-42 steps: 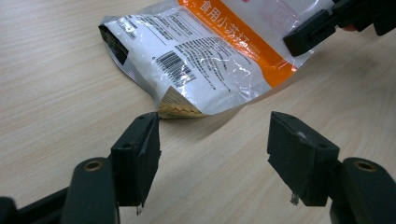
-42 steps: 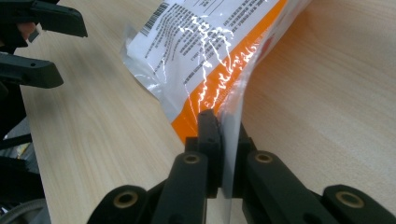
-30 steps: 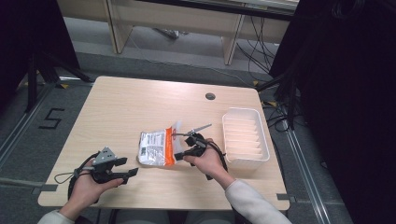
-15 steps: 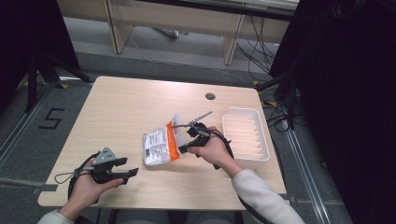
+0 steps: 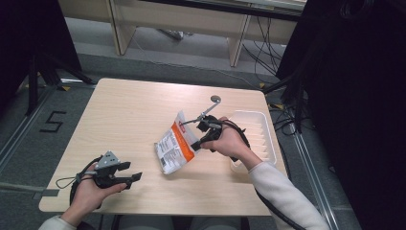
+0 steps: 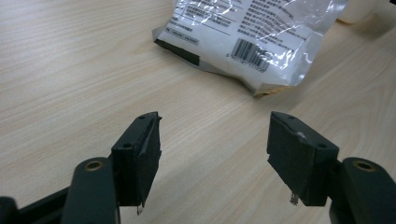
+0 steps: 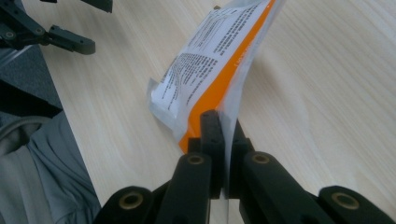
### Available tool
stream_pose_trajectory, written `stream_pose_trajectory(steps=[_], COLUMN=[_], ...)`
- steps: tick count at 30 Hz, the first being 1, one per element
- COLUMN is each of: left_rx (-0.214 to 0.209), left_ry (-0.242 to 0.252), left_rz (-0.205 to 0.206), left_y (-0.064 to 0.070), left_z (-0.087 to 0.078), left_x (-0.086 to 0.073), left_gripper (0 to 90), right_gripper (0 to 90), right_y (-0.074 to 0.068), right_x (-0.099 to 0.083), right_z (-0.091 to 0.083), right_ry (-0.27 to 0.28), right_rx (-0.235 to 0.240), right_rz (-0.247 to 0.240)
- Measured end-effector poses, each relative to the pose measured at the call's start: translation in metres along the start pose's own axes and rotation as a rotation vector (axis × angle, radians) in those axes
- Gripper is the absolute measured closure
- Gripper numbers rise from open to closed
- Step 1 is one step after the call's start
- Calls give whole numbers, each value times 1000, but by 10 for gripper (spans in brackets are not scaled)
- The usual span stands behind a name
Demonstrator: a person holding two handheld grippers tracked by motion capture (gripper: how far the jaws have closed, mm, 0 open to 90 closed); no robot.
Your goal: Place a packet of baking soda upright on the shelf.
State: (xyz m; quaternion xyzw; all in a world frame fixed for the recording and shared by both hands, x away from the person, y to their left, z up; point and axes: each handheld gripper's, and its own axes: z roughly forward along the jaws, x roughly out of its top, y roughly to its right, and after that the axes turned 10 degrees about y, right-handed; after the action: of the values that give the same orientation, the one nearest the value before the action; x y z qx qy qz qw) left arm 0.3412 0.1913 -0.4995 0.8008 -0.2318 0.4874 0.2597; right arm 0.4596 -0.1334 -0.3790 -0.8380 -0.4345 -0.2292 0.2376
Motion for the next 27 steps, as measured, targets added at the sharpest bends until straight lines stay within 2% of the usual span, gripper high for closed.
stream_pose_trajectory(steps=[5,6,8,9,11,12,13,14,15,20,22,23,24,25,27], left_rx=[0,0,0,0,2,2,2,0,0,-1,0,-2,0,0,0], left_ry=[1,0,0,0,-9,-9,-4,1,-5,-1,-7,-8,-7,-7,-8], left_rz=[1,1,1,0,5,5,-1,1,7,0,6,6,2,6,5], left_y=[0,0,0,0,0,0,0,0,0,0,0,0,0,0,0], left_z=[0,0,0,0,-1,-1,0,0,0,0,0,0,0,0,0], left_x=[0,0,0,0,1,1,0,0,0,0,0,0,0,0,0], left_gripper=[343,342,342,343,343,343,343,343,343,343,343,343,343,343,343], right_gripper=[900,900,900,900,900,900,900,900,900,900,900,900,900,900,900], right_y=[-2,-1,-2,-4,-5,-7,-5,-5,-5,-8,-9,-9,-12,-10,-11], right_x=[8,9,13,14,18,19,21,22,24,28,29,28,28,28,28], right_z=[-10,-12,-16,-18,-22,-24,-26,-28,-29,-38,-40,-41,-43,-42,-42], right_ry=[-50,-62,-82,-96,-121,-147,-154,-171,-178,-229,-244,-260,-272,-249,-275], right_rx=[-16,-20,-6,-19,-8,-11,-6,-11,0,-18,-16,7,24,57,59], right_rz=[-11,-42,-61,-47,-88,-75,-119,-124,-150,-188,-261,-318,-324,-371,-398])
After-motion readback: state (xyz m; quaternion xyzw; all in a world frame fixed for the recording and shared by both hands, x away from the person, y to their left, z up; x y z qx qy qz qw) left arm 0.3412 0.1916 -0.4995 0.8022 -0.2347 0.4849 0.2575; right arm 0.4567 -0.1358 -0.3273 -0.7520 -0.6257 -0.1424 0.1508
